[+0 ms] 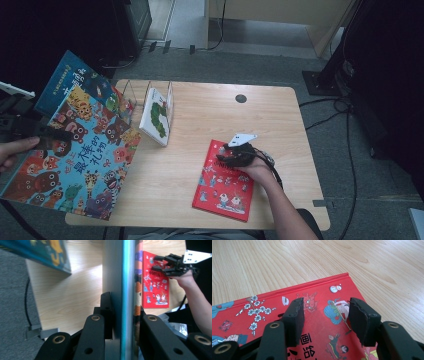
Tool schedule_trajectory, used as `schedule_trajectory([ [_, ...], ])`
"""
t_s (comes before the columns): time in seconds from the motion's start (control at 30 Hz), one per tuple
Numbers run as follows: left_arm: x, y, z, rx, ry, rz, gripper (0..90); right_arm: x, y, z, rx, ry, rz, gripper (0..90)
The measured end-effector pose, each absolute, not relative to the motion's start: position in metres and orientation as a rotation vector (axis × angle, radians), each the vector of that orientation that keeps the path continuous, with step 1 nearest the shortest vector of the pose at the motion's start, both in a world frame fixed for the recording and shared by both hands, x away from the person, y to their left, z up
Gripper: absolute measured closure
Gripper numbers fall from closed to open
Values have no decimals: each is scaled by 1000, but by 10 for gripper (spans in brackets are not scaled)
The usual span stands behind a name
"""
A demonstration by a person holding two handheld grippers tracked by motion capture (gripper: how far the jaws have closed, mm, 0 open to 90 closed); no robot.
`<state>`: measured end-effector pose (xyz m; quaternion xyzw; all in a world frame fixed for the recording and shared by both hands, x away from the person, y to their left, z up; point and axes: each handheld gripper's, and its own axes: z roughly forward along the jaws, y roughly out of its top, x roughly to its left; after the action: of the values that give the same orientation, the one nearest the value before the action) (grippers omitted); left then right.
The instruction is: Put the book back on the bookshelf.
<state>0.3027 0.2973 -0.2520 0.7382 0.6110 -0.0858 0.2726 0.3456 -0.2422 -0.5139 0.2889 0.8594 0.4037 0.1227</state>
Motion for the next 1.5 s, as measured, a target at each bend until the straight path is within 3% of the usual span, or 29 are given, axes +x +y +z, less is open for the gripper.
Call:
schedule_trajectory([
  [0.77,348,351,-216,1832,1804,-133,804,346,-242,-514,842,2508,1180,465],
  [1.5,433,334,-231,1804,1860,-66,805,340,-241,-514,874,2473,1164,470],
])
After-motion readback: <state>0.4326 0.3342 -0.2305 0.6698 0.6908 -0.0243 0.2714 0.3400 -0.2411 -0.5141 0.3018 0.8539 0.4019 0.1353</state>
